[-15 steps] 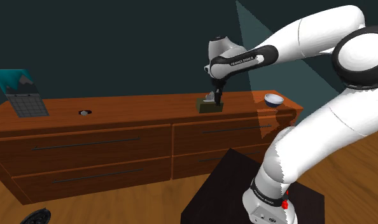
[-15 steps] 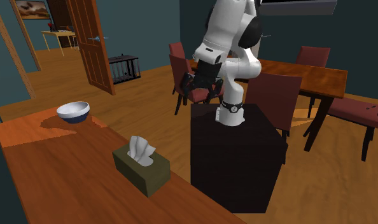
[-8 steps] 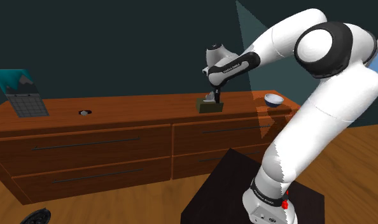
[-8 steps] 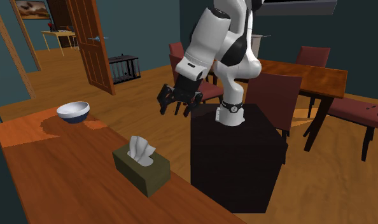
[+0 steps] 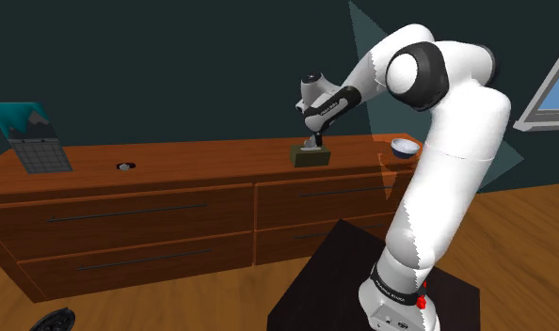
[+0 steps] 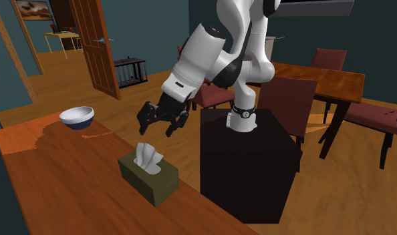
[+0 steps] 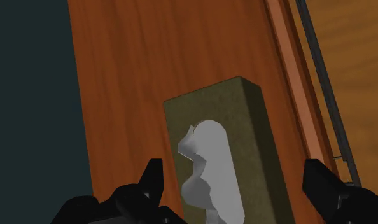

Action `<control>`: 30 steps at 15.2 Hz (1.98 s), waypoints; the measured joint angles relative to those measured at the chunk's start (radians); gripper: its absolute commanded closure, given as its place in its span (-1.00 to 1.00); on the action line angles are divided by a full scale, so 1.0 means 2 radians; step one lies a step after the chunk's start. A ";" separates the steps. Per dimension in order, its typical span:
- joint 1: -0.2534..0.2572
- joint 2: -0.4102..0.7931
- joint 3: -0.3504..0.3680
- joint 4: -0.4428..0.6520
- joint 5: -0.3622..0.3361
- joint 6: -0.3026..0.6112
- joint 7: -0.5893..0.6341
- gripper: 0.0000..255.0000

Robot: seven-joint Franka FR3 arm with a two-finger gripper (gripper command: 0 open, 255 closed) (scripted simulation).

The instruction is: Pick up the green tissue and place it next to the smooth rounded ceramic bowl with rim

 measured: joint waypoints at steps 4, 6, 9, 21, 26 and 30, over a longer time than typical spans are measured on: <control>-0.012 0.055 -0.006 0.038 -0.003 0.038 -0.016 -1.00; -0.016 0.067 -0.007 0.043 -0.001 0.049 -0.019 -1.00; -0.023 0.088 -0.008 0.050 0.003 0.065 -0.020 -1.00; -0.028 0.097 -0.010 0.054 0.004 0.075 -0.022 1.00; -0.027 0.096 -0.010 0.053 0.003 0.074 -0.021 1.00; -0.027 0.089 -0.008 0.056 0.008 0.064 -0.029 1.00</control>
